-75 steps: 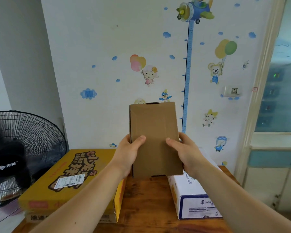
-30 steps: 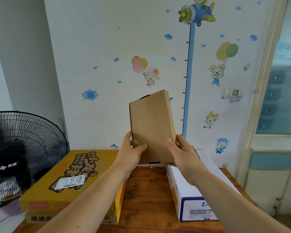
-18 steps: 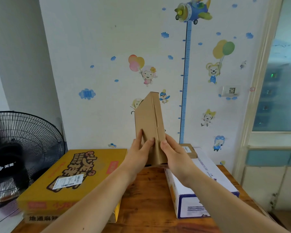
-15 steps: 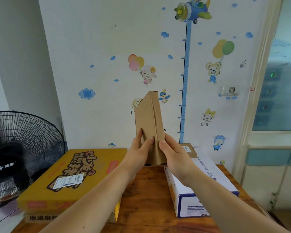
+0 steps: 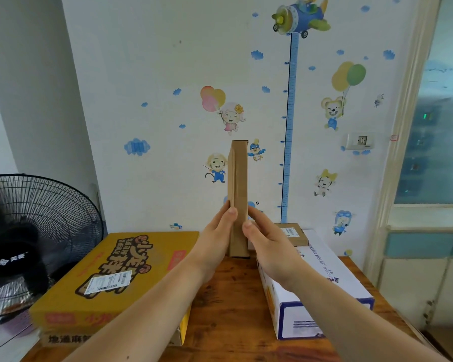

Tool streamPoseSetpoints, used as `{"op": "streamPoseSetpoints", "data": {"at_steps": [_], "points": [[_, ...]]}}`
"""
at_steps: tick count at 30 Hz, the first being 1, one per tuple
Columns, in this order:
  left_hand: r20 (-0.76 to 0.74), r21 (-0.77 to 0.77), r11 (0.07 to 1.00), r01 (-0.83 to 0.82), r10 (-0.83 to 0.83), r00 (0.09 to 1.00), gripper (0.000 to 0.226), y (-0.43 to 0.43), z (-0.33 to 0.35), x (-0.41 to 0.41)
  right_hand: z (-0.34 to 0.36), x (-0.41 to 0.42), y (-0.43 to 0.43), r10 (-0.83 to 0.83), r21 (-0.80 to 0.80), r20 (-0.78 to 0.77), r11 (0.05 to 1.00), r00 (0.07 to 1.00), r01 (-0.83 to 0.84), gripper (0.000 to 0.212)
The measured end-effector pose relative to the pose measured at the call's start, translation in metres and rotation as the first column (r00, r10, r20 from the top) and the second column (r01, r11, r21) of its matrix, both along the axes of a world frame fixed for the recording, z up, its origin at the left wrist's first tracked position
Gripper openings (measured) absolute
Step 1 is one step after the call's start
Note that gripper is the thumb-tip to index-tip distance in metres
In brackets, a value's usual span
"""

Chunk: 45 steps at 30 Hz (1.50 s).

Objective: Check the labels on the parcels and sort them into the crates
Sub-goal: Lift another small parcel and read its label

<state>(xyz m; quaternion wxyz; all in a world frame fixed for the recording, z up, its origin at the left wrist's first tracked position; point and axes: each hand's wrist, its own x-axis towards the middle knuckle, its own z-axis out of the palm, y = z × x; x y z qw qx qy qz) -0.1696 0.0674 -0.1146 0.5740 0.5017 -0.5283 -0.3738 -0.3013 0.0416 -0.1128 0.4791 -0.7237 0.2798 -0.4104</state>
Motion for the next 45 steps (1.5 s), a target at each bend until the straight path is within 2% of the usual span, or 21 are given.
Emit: {"op": "streamPoseSetpoints", "data": {"at_steps": [2,7,9,12,15,19,22,25,27,30,32,37,42,45], "points": [[-0.026,-0.017,1.000,0.003,-0.003,1.000,0.079,0.000,0.000,-0.001,-0.001,0.001,-0.001,-0.013,-0.001,-0.018,1.000,1.000,0.013,0.032],[-0.051,-0.026,1.000,-0.004,0.003,0.999,0.078,0.000,0.000,-0.002,-0.001,0.000,-0.002,-0.032,-0.022,-0.048,0.999,0.998,0.031,0.033],[-0.056,-0.024,1.000,-0.014,0.013,0.998,0.065,0.001,0.001,-0.002,-0.002,0.001,-0.002,-0.048,-0.026,-0.057,0.999,0.997,0.046,0.031],[-0.048,-0.022,0.999,-0.047,0.046,0.998,0.029,0.002,0.004,-0.005,-0.006,0.001,-0.005,-0.083,-0.072,-0.093,0.994,0.992,0.077,0.034],[-0.029,-0.034,0.996,-0.079,0.078,0.997,0.017,0.004,0.005,-0.005,-0.005,-0.001,-0.005,-0.104,-0.188,-0.160,0.979,0.982,0.073,0.044],[-0.045,-0.060,0.991,-0.123,0.120,0.992,0.033,0.004,0.006,0.002,-0.006,-0.007,-0.008,-0.169,-0.290,-0.250,0.952,0.954,0.092,0.042],[-0.093,-0.071,0.980,-0.185,0.178,0.980,0.036,0.002,0.006,0.007,-0.010,-0.011,-0.015,-0.355,-0.434,-0.351,0.882,0.867,0.186,0.044],[-0.090,-0.081,0.979,-0.189,0.181,0.979,0.039,0.000,0.002,0.011,-0.012,-0.016,-0.020,-0.472,-0.479,-0.324,0.829,0.820,0.288,0.052],[-0.057,-0.095,0.978,-0.185,0.180,0.982,0.041,-0.002,-0.002,0.013,-0.012,-0.019,-0.022,-0.482,-0.407,-0.300,0.845,0.823,0.347,0.065],[-0.026,-0.096,0.982,-0.165,0.164,0.986,0.046,-0.006,-0.009,0.014,-0.010,-0.023,-0.019,-0.402,-0.165,-0.253,0.914,0.880,0.371,0.082],[0.002,-0.085,0.987,-0.137,0.138,0.990,0.047,-0.010,-0.015,0.010,-0.013,-0.029,-0.017,-0.389,-0.051,-0.230,0.920,0.892,0.388,0.085],[-0.010,-0.049,0.997,-0.053,0.053,0.999,0.046,-0.023,-0.035,-0.009,-0.029,-0.051,-0.012,-0.454,0.008,-0.236,0.883,0.859,0.469,0.076],[0.093,-0.010,0.998,0.057,-0.055,0.994,0.077,-0.036,-0.057,-0.043,-0.048,-0.088,-0.011,-0.549,0.017,-0.227,0.823,0.804,0.567,0.060],[0.094,0.018,0.994,0.111,-0.112,0.989,0.077,-0.045,-0.065,-0.075,-0.059,-0.122,-0.011,-0.599,0.044,-0.244,0.779,0.763,0.626,0.070]]}}
